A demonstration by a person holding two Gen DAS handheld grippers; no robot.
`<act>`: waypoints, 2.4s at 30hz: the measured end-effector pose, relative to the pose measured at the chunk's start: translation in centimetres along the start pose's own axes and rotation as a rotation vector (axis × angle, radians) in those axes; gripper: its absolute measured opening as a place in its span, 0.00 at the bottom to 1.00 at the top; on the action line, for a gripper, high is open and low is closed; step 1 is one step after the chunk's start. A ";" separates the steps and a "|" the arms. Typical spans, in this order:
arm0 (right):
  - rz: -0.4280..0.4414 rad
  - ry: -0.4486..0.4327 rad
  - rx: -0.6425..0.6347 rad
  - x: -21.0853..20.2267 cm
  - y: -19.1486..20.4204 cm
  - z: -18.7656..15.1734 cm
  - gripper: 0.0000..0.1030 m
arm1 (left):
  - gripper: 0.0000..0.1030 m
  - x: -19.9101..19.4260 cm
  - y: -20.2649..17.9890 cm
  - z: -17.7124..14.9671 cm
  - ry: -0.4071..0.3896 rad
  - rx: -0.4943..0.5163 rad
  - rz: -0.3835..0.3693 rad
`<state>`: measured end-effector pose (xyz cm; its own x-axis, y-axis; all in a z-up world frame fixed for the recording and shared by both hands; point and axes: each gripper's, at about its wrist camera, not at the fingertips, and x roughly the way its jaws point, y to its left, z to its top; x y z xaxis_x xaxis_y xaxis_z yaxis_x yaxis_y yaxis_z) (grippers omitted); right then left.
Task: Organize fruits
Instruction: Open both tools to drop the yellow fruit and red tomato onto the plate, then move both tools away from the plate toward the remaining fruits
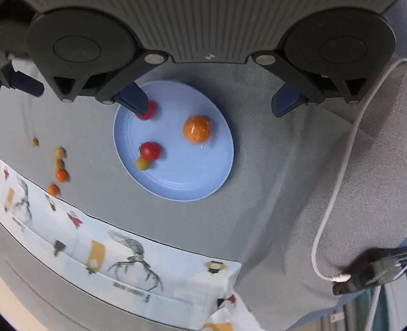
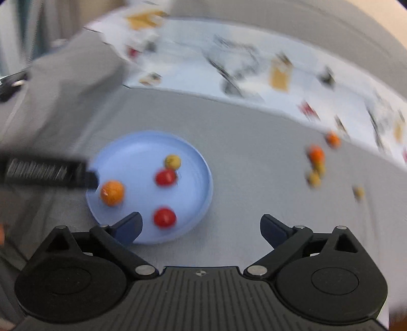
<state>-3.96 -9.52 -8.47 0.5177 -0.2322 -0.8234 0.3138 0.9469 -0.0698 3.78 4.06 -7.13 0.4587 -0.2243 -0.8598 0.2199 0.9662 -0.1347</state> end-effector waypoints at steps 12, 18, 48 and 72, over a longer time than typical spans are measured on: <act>-0.249 0.135 0.226 -1.5 1.8 -0.6 0.99 | 1.00 -3.4 1.7 -1.9 -0.179 0.136 -0.036; -0.303 0.154 0.213 -1.5 4.0 0.2 0.99 | 1.00 -3.9 2.8 -2.2 -0.215 0.153 -0.063; -0.206 -0.073 0.237 -6.5 0.8 -1.0 0.99 | 1.00 -7.4 3.0 -2.4 -0.372 0.109 -0.032; -0.215 -0.322 0.480 7.8 -30.1 -2.0 0.99 | 1.00 3.2 -27.1 3.0 -0.220 0.592 -0.171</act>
<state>-10.94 -39.43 -13.95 0.5941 -0.5328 -0.6027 0.7221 0.6834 0.1076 1.88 -23.20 -4.78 0.5273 -0.4498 -0.7209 0.7134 0.6952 0.0880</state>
